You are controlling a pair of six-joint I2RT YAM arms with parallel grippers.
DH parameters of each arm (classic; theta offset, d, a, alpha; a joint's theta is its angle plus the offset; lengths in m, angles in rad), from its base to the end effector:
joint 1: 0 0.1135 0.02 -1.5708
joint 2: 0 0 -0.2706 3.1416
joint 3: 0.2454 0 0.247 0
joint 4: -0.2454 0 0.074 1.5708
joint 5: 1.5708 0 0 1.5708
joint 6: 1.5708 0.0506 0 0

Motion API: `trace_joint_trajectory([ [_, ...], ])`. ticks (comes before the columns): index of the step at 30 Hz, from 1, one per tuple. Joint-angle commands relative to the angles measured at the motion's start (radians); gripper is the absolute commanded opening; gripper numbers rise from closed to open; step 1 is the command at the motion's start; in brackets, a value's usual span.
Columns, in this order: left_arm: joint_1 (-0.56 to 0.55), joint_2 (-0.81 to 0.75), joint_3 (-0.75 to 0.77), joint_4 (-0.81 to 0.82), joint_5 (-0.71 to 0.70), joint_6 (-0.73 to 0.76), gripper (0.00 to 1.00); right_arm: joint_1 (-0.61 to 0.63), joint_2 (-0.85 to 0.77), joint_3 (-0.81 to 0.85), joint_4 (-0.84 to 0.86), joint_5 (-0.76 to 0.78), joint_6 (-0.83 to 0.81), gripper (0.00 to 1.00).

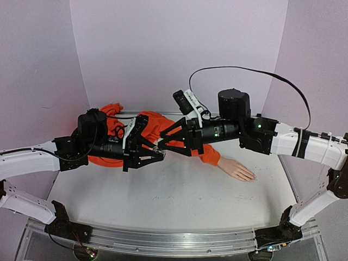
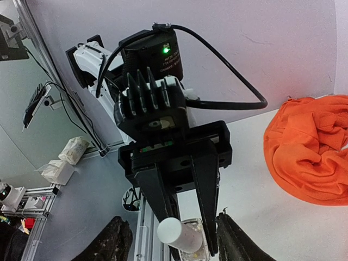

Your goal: Paint the nails

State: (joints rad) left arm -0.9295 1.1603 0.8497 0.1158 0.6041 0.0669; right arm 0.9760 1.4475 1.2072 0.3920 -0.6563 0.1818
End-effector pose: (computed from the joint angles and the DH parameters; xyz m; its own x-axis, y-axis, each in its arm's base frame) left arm 0.1397 -0.2351 0.3231 -0.0492 0.1578 -0.9862 0.9984 0.0353 -0.0441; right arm 0.1686 0.3043 0.4005 -0.0965 0.1130 -0.9889 -0.9931 -0.0774 0.0880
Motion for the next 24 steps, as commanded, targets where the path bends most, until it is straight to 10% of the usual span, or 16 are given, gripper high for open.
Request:
trace_joint_trajectory([
  [1, 0.001, 0.007, 0.064, 0.058, 0.054, -0.022, 0.00, -0.002, 0.030, 0.059, 0.073, -0.082, -0.003, 0.52],
  [11, 0.001, 0.012, 0.066, 0.057, 0.065, -0.024, 0.00, -0.003, 0.063, 0.084, 0.064, -0.077, -0.006, 0.28],
  [19, 0.001, 0.014, 0.066, 0.056, 0.069, -0.024, 0.00, -0.003, 0.027, 0.058, 0.066, -0.012, 0.020, 0.31],
  [24, 0.003, 0.008, 0.065, 0.056, 0.062, -0.027, 0.00, -0.002, 0.041, 0.046, 0.071, -0.026, 0.044, 0.11],
])
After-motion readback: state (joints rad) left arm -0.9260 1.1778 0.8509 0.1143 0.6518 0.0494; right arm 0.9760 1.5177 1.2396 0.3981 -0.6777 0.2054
